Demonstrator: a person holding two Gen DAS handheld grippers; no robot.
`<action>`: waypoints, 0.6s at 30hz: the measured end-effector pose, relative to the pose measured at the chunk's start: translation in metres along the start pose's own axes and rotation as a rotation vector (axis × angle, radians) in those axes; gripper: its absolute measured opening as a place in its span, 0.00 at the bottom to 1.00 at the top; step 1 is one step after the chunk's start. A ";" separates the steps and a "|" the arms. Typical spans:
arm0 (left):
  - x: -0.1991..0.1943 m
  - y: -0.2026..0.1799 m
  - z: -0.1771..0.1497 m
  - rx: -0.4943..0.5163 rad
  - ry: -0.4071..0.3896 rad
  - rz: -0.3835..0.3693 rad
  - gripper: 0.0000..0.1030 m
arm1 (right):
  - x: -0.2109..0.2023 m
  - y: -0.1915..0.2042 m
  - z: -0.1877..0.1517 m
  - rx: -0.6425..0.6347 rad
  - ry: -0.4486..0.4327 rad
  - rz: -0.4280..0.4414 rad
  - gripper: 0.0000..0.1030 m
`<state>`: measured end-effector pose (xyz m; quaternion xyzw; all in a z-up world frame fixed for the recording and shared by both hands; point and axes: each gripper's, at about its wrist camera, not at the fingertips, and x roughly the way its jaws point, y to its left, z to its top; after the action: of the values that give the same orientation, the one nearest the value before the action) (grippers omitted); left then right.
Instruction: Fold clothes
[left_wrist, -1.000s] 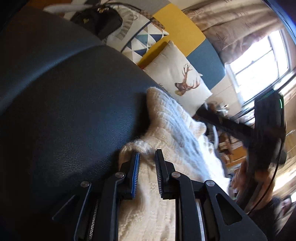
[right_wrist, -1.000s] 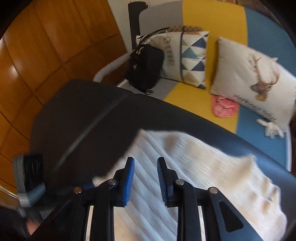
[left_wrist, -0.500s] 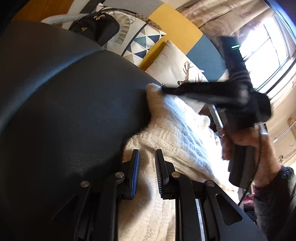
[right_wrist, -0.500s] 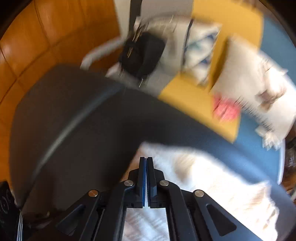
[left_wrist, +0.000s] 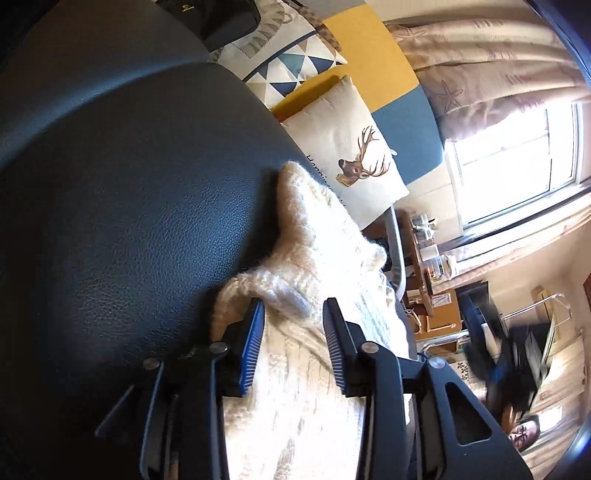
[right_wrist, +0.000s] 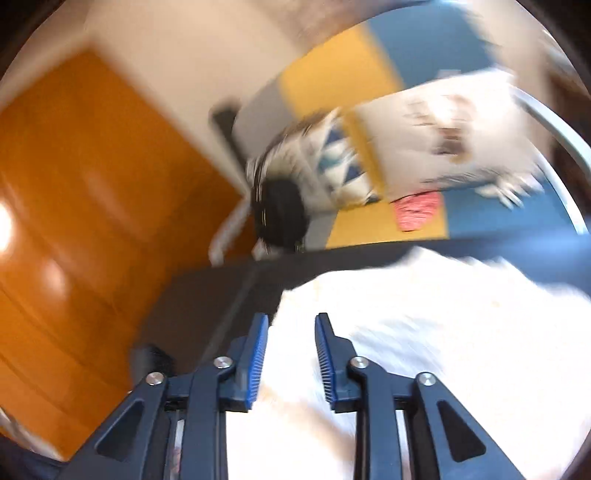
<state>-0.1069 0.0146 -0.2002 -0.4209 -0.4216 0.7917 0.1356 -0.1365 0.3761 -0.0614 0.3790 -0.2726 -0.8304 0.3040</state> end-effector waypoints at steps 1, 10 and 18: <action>0.001 0.000 0.000 -0.002 0.003 0.003 0.38 | -0.031 -0.023 -0.013 0.095 -0.044 -0.007 0.33; -0.007 -0.008 -0.006 0.022 0.010 0.059 0.38 | -0.118 -0.144 -0.103 0.590 -0.211 -0.079 0.39; -0.009 -0.013 -0.009 0.040 0.014 0.077 0.38 | -0.084 -0.174 -0.098 0.645 -0.228 -0.158 0.39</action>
<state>-0.0960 0.0228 -0.1874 -0.4395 -0.3885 0.8015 0.1164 -0.0660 0.5297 -0.1971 0.3805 -0.5229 -0.7594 0.0709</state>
